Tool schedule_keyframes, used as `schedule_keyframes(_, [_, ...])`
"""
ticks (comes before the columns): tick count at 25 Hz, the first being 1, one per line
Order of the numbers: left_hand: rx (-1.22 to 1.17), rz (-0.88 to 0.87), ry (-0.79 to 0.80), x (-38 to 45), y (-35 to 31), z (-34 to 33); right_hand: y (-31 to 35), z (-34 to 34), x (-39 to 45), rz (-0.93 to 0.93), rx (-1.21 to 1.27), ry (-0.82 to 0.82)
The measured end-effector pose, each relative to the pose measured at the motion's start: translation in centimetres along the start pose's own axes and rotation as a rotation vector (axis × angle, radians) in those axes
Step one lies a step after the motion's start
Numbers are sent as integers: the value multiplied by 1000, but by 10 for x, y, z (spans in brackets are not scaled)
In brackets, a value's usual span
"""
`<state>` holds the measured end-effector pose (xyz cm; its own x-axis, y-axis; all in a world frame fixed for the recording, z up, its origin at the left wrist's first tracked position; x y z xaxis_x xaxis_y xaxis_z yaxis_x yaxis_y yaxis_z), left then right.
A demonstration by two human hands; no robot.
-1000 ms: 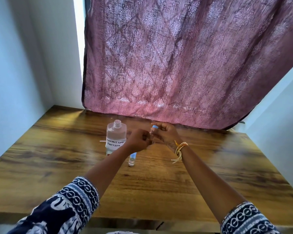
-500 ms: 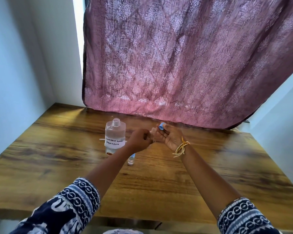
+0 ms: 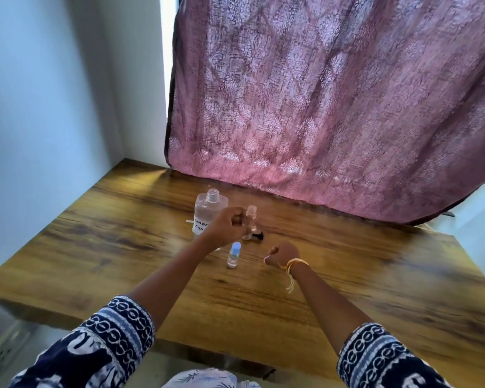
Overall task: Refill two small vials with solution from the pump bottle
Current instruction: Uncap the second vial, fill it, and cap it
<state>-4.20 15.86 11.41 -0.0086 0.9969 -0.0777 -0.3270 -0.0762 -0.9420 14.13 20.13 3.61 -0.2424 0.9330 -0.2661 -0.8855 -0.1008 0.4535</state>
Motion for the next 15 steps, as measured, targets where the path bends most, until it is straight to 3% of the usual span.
schedule_keyframes(5, [6,46,-48,-14,14,27,10,-19,2,122,-136,43])
schedule_keyframes(10, [10,72,-105,-23,30,46,14,-22,6,99,-106,56])
schedule_keyframes(15, [-35,93,-90,-28,44,59,72,17,4,295,91,-491])
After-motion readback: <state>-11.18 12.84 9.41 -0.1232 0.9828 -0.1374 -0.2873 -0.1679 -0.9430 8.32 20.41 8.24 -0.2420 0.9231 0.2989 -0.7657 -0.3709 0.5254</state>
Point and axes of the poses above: each hand's wrist, its own x-axis towards the middle knuckle, its own z-axis out of the back of the hand, y = z × x, the point moved 6 cm from there along x, towards the middle knuckle, and after that the axes turned 9 degrees about z, right-handed, at the moved point
